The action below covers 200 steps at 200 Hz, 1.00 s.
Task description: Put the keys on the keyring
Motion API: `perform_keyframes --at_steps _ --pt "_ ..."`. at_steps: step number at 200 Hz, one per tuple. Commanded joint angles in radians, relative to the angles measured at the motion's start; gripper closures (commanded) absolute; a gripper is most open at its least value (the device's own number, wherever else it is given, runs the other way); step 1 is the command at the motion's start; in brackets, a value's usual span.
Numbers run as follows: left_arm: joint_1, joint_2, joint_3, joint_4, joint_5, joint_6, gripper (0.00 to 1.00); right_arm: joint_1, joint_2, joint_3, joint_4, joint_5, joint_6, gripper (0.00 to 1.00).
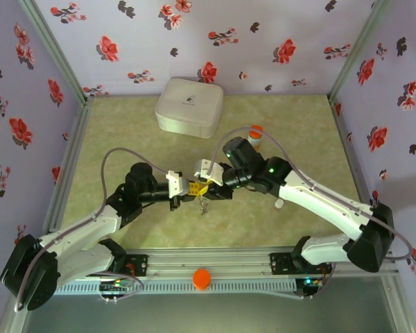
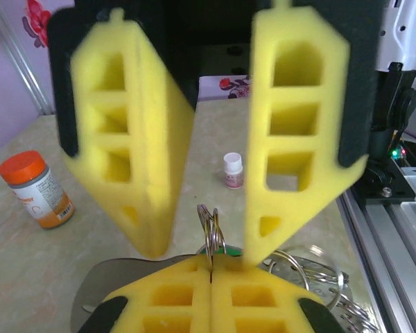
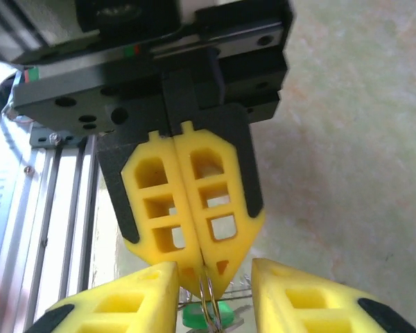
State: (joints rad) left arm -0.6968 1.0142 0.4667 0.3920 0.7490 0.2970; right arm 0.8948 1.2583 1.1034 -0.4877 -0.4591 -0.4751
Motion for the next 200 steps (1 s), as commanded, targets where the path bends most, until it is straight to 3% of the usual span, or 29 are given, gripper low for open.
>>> perform_keyframes --at_steps 1,33,65,83,108,154,200 --pt "-0.007 -0.015 -0.024 0.167 0.027 -0.067 1.00 -0.005 -0.101 -0.092 0.216 0.039 0.085 0.61" --pt "-0.005 -0.004 -0.066 0.337 0.020 -0.113 1.00 -0.010 -0.214 -0.225 0.323 0.122 0.086 0.61" --pt "-0.005 0.007 -0.066 0.347 0.026 -0.112 1.00 -0.014 -0.249 -0.266 0.311 0.136 0.107 0.63" --pt "-0.003 0.009 -0.068 0.347 0.027 -0.111 1.00 -0.014 -0.248 -0.271 0.305 0.183 0.103 0.68" --pt "-0.004 0.009 -0.068 0.346 0.026 -0.105 1.00 -0.014 -0.240 -0.268 0.292 0.157 0.096 0.71" --pt "-0.005 0.006 -0.067 0.344 0.026 -0.103 1.00 -0.013 -0.231 -0.259 0.285 0.135 0.081 0.87" --pt "-0.003 -0.001 -0.064 0.347 0.026 -0.108 1.00 -0.014 -0.213 -0.247 0.259 0.154 0.068 0.97"
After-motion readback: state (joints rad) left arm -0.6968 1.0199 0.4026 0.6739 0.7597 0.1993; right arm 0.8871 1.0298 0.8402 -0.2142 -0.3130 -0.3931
